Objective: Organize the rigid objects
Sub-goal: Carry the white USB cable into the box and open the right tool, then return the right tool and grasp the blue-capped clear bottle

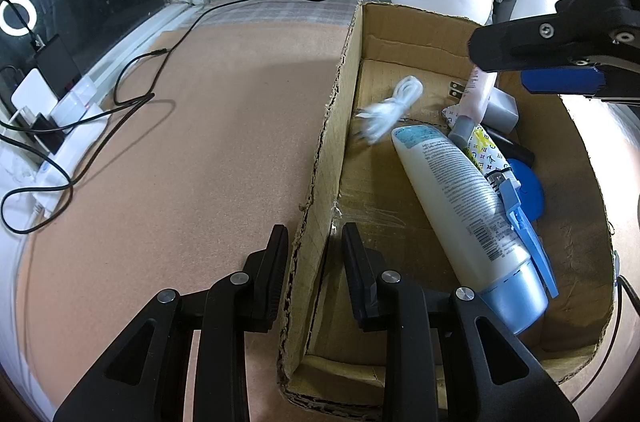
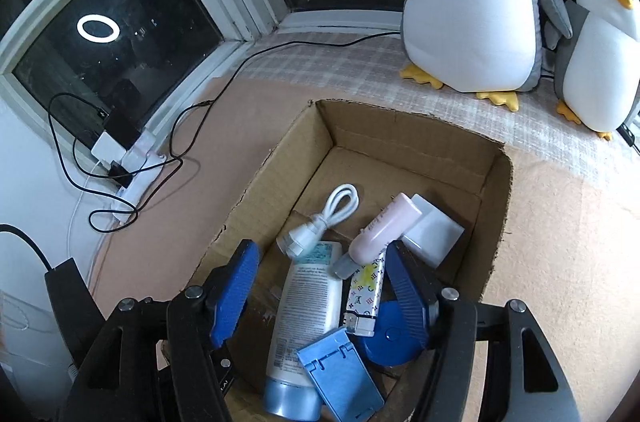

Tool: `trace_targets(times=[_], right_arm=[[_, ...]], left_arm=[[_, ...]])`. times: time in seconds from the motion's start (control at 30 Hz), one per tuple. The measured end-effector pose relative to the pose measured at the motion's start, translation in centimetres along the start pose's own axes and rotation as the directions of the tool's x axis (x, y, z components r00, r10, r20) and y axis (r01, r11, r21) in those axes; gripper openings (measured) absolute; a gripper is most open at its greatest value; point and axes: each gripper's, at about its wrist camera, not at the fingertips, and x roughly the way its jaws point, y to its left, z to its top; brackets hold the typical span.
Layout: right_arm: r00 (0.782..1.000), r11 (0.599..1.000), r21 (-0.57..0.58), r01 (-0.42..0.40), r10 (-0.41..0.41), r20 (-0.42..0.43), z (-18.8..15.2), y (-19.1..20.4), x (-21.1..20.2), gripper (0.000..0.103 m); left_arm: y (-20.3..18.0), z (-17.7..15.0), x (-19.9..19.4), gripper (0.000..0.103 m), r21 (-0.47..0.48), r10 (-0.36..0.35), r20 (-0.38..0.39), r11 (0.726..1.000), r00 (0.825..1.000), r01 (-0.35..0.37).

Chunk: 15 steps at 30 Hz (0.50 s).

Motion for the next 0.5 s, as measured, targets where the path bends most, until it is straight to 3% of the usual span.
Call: trace_targets(times=[0.5], right_arm=[[0.998, 0.998, 0.057, 0.015, -0.018, 0.052, -0.7, -1.5, -4.4, 0.062]], left_arm=[[-0.2, 0.0, 0.1, 0.026, 0.014, 0.003, 0.0, 1.0, 1.0, -0.003]])
